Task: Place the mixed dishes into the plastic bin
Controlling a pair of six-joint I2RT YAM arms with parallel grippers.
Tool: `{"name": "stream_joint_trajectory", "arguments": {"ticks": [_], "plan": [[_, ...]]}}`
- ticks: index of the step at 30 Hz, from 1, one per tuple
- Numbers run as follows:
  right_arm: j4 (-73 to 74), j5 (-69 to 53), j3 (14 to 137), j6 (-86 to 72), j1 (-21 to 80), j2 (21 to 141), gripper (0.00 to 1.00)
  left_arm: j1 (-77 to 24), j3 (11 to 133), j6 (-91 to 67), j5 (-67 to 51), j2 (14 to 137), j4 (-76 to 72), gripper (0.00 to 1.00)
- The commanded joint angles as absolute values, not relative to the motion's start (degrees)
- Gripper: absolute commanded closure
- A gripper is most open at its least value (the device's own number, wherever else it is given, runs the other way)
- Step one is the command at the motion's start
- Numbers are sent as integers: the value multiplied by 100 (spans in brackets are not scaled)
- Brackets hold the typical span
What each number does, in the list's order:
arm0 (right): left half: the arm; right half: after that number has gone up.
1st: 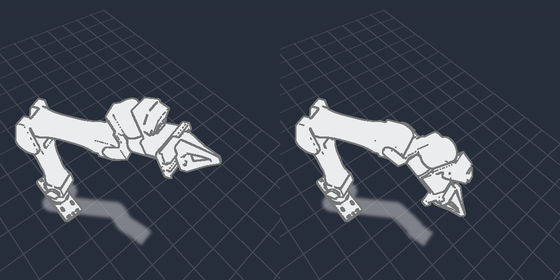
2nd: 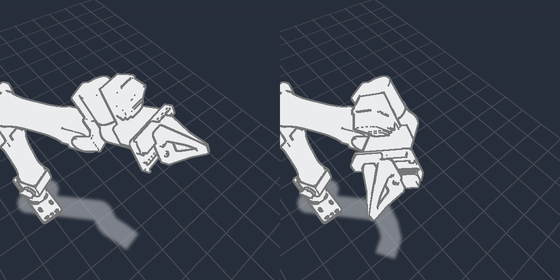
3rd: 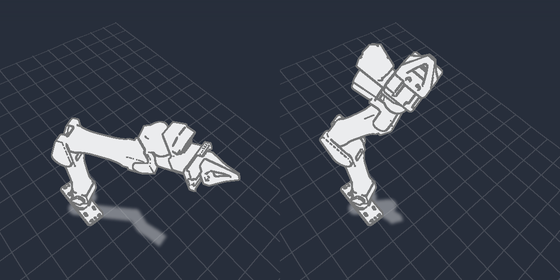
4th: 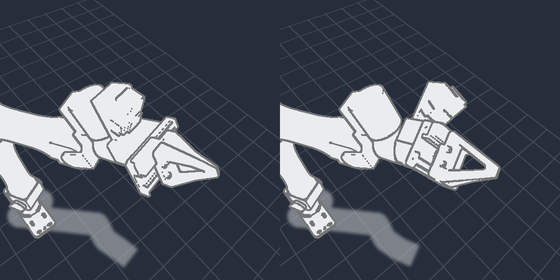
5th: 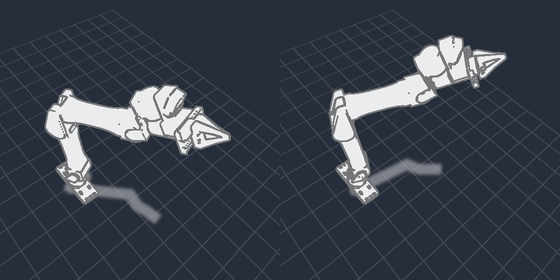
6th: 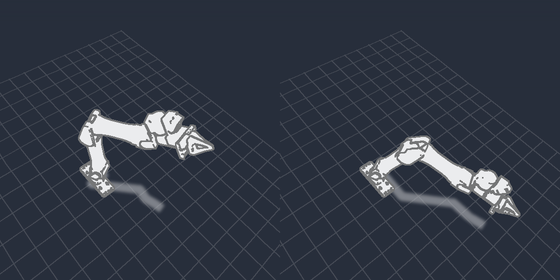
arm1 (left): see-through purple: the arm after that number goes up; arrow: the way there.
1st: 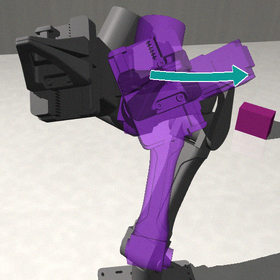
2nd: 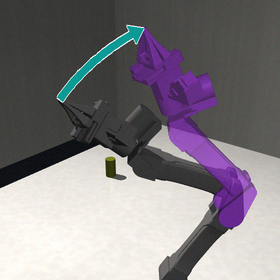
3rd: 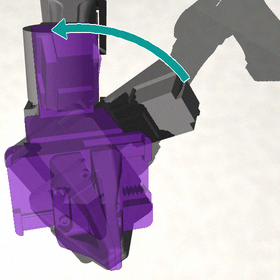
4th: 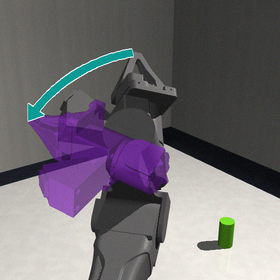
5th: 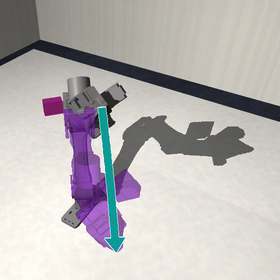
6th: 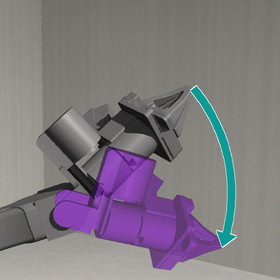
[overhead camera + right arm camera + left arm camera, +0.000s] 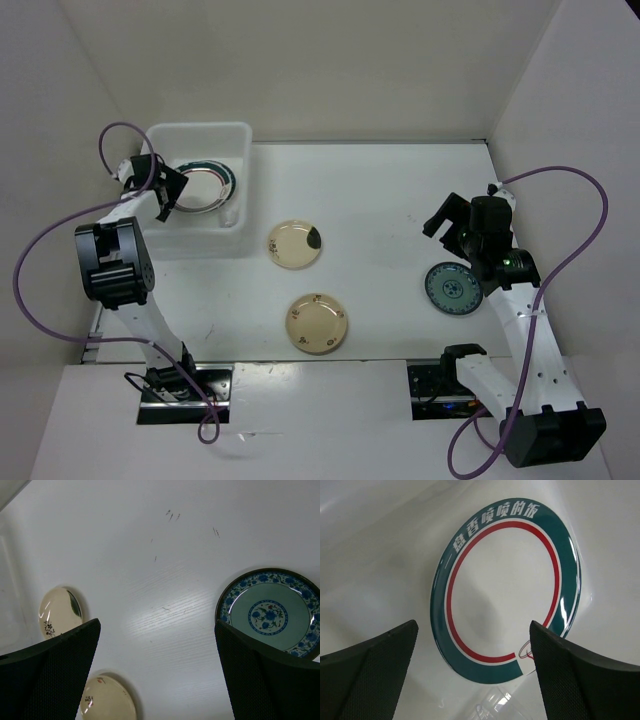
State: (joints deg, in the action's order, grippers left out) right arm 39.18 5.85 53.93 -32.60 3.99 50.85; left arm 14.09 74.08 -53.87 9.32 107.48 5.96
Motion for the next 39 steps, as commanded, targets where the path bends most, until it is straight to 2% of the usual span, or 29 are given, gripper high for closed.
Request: {"name": "stream_joint_trajectory", "arguments": {"ticks": [1, 5, 10, 14, 19, 20, 23, 28, 32, 39], "plan": [[3797, 694, 5388, -3296, 457, 5080, 0, 1406, 7717, -5292, 844, 10705, 272, 0], [3797, 694, 5388, -3296, 457, 5080, 0, 1406, 8295, -4896, 923, 10398, 562, 0], [3797, 694, 5388, -3296, 457, 4966, 0, 1117, 8376, -4202, 915, 8985, 904, 0], [3744, 694, 5388, -3296, 510, 4852, 0, 616, 8044, -4130, -434, 8105, 1274, 0], [3744, 694, 5335, -3296, 641, 4738, 0, -429, 6358, -5236, -432, 6577, 1424, 0], [3744, 694, 5335, -3296, 642, 4737, 0, -744, 5693, -5491, -335, 6278, 1424, 0], [3744, 694, 5335, -3296, 712, 4737, 0, -1176, 5029, -6440, 288, 5206, 1669, 0], [3744, 694, 5335, -3296, 844, 4685, 0, -2591, 3354, -8285, 1613, 3421, 1828, 0], [3744, 694, 5335, -3296, 949, 4685, 0, -3523, 2551, -9472, 2204, 3470, 1741, 1], [3744, 694, 5335, -3296, 949, 4632, 0, -4553, 2803, -9729, 3032, 5533, 811, 1]]}}
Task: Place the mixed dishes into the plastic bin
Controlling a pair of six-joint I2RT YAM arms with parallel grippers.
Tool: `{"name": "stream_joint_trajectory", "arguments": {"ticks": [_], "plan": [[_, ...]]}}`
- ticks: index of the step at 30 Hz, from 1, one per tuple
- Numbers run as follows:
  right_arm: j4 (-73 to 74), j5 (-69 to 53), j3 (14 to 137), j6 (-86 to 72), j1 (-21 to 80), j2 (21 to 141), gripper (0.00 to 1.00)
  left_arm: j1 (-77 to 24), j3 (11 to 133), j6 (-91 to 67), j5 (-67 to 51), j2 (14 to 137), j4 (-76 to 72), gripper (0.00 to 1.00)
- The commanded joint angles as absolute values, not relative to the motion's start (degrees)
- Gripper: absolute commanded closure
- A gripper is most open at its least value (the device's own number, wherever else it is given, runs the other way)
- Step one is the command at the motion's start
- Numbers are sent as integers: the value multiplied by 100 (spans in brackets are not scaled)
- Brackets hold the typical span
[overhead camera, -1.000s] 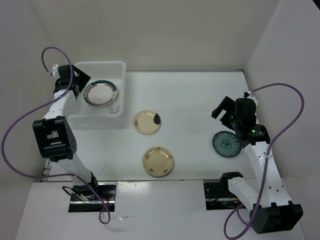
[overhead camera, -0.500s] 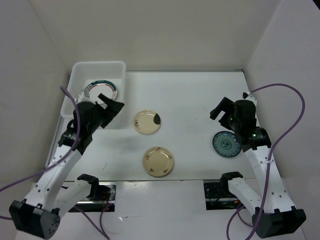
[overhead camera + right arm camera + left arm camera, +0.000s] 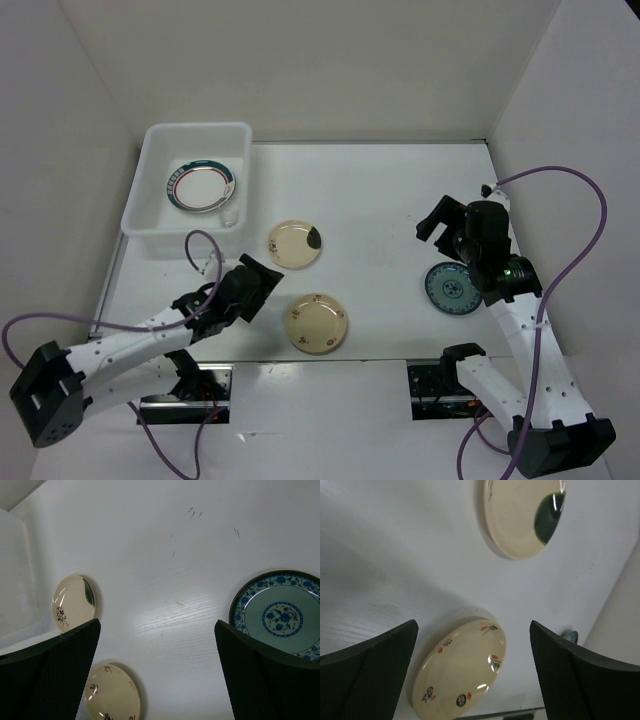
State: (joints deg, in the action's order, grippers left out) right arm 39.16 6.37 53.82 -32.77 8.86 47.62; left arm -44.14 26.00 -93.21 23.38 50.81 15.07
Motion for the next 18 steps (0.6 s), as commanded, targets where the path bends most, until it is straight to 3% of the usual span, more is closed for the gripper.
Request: {"name": "stream_joint_trajectory", "arguments": {"ticks": [1, 13, 14, 18], "plan": [[3744, 694, 5335, -3296, 949, 4632, 0, -4553, 2908, -9669, 3111, 5711, 713, 1], [3744, 694, 5335, -3296, 949, 4693, 0, -4553, 3453, -9729, 3709, 8023, -149, 5], [3744, 694, 5335, -3296, 949, 4754, 0, -4553, 3559, -9729, 3709, 8259, -245, 7], [3744, 694, 5335, -3296, 949, 4755, 0, -4553, 3717, -10193, 3771, 8683, -246, 35]]}}
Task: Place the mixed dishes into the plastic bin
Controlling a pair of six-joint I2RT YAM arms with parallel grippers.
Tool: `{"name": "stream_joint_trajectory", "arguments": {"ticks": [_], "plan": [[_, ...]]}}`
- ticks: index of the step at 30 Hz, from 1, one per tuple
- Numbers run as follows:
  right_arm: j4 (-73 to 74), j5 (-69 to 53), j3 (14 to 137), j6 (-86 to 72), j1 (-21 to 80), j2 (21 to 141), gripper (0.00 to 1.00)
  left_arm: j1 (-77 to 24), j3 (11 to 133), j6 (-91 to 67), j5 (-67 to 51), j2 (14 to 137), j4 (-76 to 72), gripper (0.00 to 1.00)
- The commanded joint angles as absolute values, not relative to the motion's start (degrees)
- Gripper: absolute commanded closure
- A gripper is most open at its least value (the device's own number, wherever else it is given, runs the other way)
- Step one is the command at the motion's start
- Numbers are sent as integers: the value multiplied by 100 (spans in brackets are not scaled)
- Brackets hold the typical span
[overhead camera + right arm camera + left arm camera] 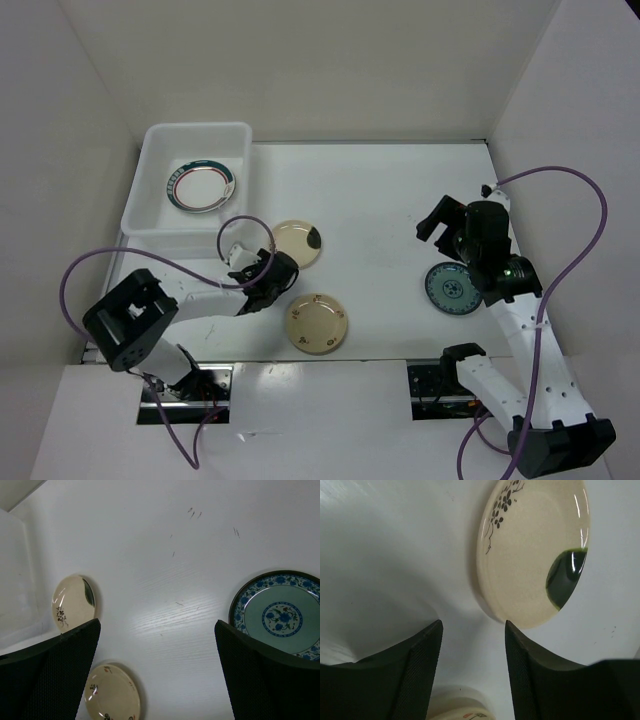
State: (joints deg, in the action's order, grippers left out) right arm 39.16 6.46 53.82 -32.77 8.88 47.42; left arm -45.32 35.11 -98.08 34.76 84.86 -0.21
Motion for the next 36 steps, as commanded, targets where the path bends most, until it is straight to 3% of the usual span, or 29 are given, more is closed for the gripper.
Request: {"name": "stream_joint_trajectory", "arguments": {"ticks": [1, 10, 13, 14, 17, 19, 28, 36], "plan": [[3744, 694, 5335, -3296, 949, 4807, 0, -4553, 3718, -10300, 3823, 8744, -246, 41], [3744, 694, 5335, -3296, 949, 4860, 0, -4553, 4034, -10810, 3876, 9527, -185, 47], [3744, 694, 5335, -3296, 949, 4913, 0, -4553, 4183, -10863, 3876, 9773, -185, 58], [3744, 694, 5335, -3296, 949, 4913, 0, -4553, 4262, -10863, 3876, 9852, -124, 68], [3744, 694, 5335, -3296, 949, 4913, 0, -4553, 4263, -10863, 3876, 9853, -123, 83], [3744, 694, 5335, -3296, 949, 4913, 0, -4553, 4263, -10863, 3876, 9853, -123, 99], [3744, 694, 5335, -3296, 1002, 4852, 0, -4553, 4710, -8907, 3200, 9493, -1123, 100], [3744, 923, 5335, -3357, 1002, 4606, 0, -4036, 6327, -7567, 2329, 9176, -1460, 100]]}}
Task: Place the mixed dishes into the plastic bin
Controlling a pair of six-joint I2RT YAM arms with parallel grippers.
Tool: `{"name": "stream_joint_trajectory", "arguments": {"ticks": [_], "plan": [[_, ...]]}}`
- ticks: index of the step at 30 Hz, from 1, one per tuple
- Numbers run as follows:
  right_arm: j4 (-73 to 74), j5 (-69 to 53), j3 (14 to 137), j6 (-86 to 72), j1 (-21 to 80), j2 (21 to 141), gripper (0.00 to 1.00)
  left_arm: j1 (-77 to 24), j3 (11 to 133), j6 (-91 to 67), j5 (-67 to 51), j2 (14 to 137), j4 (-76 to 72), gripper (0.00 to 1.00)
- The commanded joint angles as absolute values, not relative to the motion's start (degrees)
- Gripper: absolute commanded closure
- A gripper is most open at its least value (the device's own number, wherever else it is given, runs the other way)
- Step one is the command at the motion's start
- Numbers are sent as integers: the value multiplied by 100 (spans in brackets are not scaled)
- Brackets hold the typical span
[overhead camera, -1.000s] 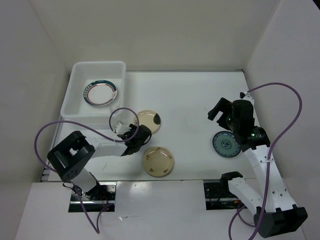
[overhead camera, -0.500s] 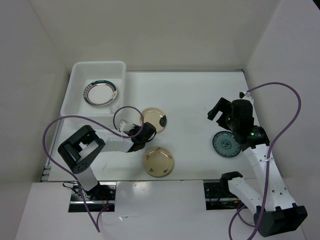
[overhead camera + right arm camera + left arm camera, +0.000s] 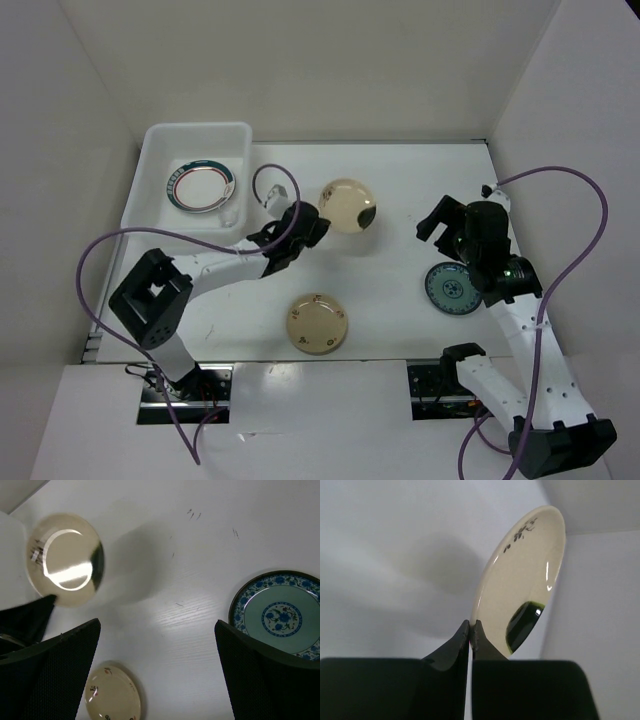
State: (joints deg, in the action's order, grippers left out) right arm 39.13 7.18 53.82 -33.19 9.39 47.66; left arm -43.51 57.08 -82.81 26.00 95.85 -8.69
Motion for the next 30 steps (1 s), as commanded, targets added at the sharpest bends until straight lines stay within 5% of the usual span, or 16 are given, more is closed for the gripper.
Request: {"name": "stream_joint_trajectory", "arguments": {"ticks": [1, 16, 22, 30], "plan": [[3744, 923, 5335, -3357, 1002, 4605, 0, -3938, 6415, -7515, 2259, 9115, -1459, 100], [3744, 870, 5335, -3357, 1002, 4605, 0, -72, 6319, -6743, 2531, 7752, -545, 100], [3744, 870, 5335, -3357, 1002, 4658, 0, 237, 6345, -6311, 3084, 8383, -606, 100], [3797, 923, 5335, -3410, 1002, 4658, 0, 826, 6513, -6785, 2418, 9307, -510, 100]]}}
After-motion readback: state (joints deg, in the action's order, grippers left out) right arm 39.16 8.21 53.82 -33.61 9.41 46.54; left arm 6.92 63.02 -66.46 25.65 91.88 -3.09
